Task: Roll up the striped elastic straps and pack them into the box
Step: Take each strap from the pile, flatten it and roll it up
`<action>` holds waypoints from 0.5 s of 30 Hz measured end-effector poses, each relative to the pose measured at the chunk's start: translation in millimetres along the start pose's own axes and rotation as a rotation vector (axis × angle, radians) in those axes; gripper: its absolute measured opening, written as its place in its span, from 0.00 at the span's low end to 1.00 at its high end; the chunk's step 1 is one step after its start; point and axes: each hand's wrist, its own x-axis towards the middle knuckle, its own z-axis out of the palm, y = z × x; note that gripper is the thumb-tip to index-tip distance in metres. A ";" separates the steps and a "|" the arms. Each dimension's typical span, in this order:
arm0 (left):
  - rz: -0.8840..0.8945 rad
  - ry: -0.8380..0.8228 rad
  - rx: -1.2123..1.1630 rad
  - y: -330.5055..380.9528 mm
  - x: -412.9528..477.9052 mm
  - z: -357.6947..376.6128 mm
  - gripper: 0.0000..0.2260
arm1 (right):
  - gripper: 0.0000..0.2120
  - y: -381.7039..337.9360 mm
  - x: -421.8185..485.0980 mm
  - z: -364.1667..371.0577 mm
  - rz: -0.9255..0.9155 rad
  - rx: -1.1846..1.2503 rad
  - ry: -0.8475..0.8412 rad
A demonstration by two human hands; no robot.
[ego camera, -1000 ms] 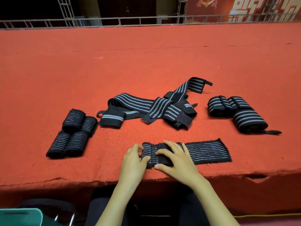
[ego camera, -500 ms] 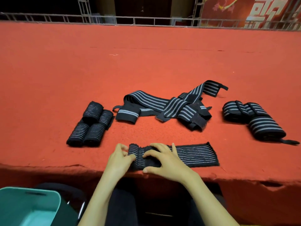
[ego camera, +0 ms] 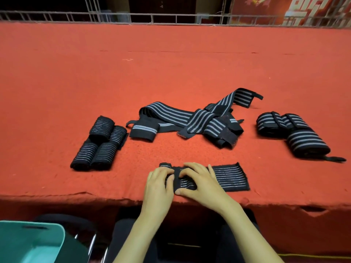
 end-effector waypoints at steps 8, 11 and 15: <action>-0.279 -0.134 -0.301 -15.3 9.1 -24.5 0.17 | 0.26 11.0 -3.2 7.9 -0.006 0.052 0.049; -0.336 -0.128 -0.282 -18.1 7.4 -20.5 0.16 | 0.24 9.9 -4.2 7.5 0.022 0.044 0.051; -0.264 -0.050 -0.259 -10.6 1.5 -12.8 0.16 | 0.22 8.0 -4.5 6.4 0.022 0.031 0.037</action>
